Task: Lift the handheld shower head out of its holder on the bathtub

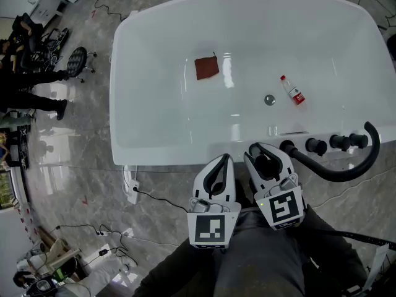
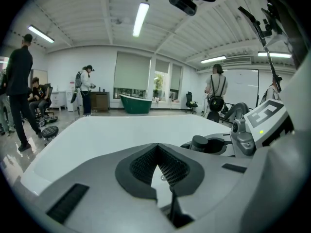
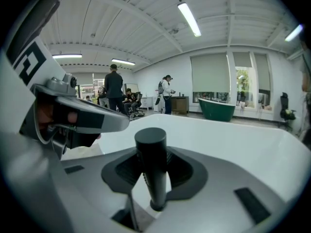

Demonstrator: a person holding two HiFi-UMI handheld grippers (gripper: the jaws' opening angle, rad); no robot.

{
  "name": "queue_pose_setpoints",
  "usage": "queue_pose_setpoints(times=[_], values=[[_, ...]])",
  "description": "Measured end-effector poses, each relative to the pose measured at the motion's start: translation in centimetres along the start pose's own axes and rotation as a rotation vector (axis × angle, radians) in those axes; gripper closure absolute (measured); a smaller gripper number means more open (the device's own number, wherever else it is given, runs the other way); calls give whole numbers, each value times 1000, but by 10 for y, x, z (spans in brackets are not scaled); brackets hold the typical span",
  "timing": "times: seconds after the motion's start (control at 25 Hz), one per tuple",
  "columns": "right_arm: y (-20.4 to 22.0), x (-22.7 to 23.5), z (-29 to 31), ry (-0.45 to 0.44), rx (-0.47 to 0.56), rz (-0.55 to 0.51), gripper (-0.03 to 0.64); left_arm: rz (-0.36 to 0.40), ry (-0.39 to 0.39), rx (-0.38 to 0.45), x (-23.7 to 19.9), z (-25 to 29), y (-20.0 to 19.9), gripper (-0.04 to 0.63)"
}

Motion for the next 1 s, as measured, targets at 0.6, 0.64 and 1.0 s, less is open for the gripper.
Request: queue_pose_setpoints(times=[0.6,0.64,1.0], values=[[-69,-2,-57,12,79,-11,492,-14,-8,-4,13,-46,-49,592],[-79,-2,-65,15,86,-9,492,-16,-6,-2,15,-53,-58,592],[-180,-21,-145,49,179,-39,492,9,5,83,24,-120,-127,592]])
Point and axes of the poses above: the fingertips, and each gripper's own axes: z forward along the fingers, x to its right, y out of its underside, the point moved 5 cm from there along -z, backward along the fingers, and after that the axes turned 7 degrees about -x, right-handed, at the moved point
